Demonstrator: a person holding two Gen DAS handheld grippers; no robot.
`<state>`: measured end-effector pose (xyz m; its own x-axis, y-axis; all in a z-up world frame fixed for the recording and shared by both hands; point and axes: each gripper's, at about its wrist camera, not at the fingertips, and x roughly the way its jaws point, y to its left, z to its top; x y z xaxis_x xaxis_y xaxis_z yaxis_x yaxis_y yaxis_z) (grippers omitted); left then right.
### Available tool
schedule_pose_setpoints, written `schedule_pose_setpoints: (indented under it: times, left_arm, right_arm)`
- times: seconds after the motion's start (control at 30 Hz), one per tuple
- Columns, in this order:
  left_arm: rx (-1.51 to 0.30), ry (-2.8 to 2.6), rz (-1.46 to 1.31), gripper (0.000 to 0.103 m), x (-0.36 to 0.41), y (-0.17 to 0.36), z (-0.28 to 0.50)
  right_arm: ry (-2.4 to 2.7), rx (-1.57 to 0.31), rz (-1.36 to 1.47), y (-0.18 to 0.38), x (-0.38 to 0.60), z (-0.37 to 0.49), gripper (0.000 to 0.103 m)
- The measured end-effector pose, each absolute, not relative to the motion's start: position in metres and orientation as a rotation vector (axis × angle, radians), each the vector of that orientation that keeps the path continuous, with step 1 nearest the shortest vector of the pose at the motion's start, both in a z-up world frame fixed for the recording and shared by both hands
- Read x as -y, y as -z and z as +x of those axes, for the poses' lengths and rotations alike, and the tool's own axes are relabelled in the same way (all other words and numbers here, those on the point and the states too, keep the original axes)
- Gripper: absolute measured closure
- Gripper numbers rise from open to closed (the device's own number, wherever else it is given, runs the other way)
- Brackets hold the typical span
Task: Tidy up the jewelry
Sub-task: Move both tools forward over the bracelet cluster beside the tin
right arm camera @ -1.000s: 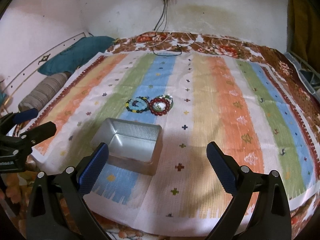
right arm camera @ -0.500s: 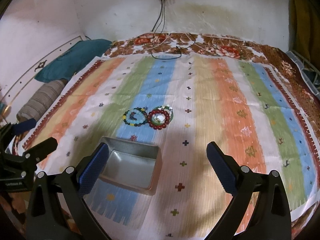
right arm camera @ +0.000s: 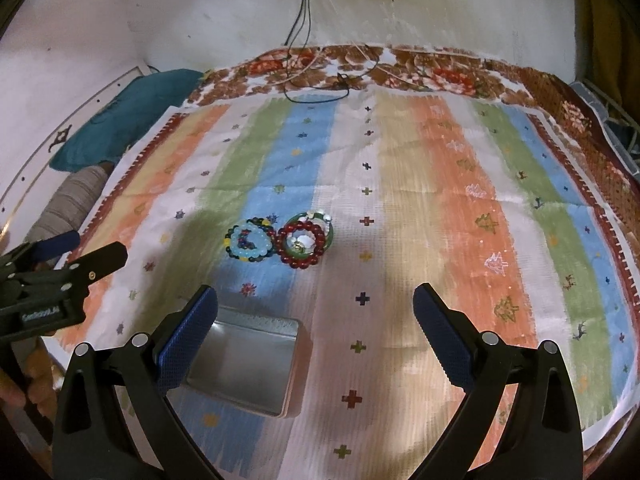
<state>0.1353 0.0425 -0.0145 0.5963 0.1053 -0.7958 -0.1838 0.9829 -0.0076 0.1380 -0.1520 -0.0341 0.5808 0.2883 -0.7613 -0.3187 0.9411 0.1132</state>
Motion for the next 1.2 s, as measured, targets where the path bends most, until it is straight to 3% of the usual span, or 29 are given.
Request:
schedule_pose_setpoints:
  times: [1.2]
  left_arm:
    - [-1.151,-0.164,-0.262,0.006,-0.079,0.091,0.23]
  right_arm:
    - [-0.322,-1.064,-0.046,0.089,0.125,0.217,0.004]
